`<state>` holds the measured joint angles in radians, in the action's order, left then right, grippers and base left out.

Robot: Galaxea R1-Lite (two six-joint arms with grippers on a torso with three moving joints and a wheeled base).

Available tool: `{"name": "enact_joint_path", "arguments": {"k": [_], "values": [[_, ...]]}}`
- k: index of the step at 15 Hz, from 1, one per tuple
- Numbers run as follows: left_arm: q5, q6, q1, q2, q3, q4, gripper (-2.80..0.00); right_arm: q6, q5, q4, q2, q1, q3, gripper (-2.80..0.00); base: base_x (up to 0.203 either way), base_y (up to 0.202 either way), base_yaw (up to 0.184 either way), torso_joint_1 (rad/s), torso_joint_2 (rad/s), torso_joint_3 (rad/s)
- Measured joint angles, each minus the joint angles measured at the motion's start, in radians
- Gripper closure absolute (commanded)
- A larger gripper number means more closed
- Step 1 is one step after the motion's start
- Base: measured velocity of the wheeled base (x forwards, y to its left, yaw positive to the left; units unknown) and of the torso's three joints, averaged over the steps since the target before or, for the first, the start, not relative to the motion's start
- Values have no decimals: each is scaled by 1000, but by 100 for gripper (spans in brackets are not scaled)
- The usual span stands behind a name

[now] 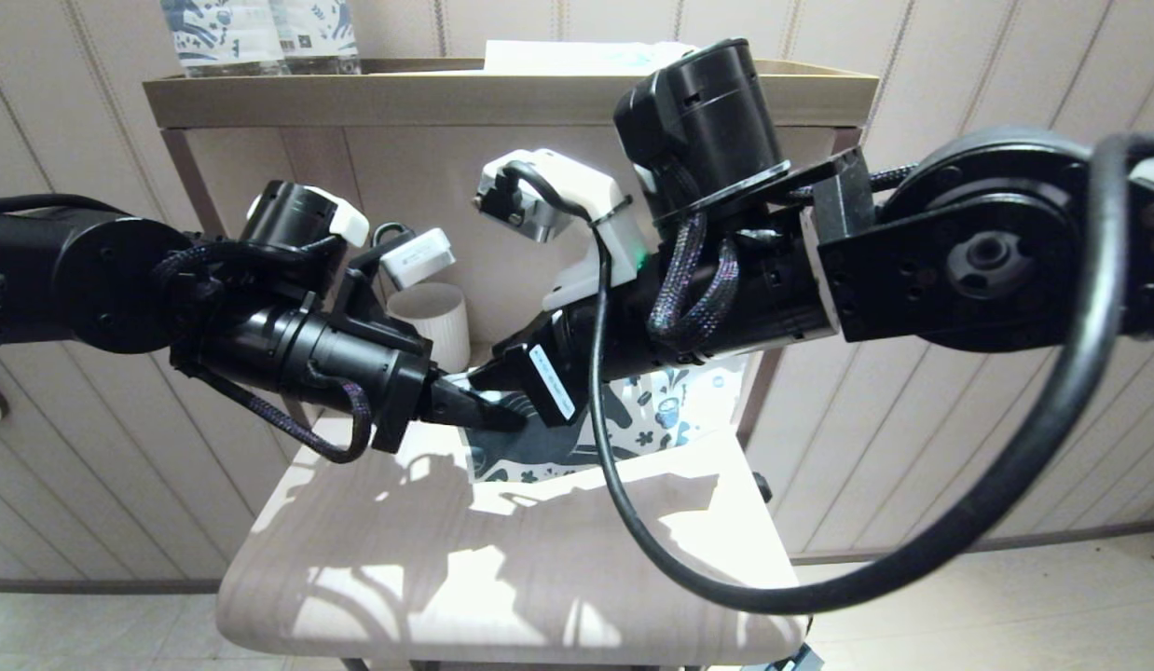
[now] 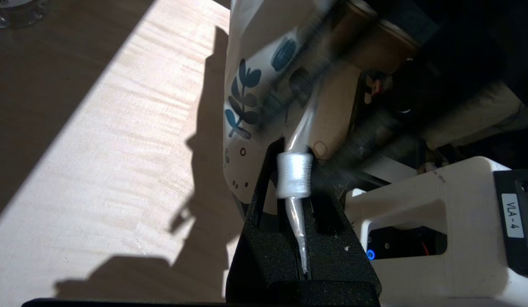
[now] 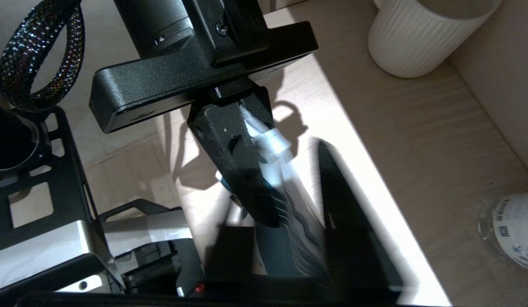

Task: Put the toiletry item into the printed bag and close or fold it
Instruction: Close the strorage bag and place it on the desk

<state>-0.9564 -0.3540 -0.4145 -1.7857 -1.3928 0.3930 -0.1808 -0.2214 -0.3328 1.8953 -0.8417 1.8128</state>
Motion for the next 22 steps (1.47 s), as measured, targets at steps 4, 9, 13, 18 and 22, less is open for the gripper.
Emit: {"name": "enact_joint_path", "arguments": {"k": [4,9,13,18,22], "values": [[0,0,0,0,0,0,0,2,-10,1,-2,0,-6,0,0,0,0,0,0,0],[-2,1,0,0,0,-1,0,11,-10,1,-5,-1,-9,0,0,0,0,0,0,0],[-18,2,0,4,2,2,0,77,-7,-2,-21,-12,-14,0,0,0,0,0,0,0],[-23,2,0,5,3,1,0,73,-8,-11,-28,-17,-24,-31,0,0,0,0,0,0],[-23,2,0,9,3,1,0,67,-9,-13,-28,-21,-29,-280,0,0,0,0,0,0]]}}
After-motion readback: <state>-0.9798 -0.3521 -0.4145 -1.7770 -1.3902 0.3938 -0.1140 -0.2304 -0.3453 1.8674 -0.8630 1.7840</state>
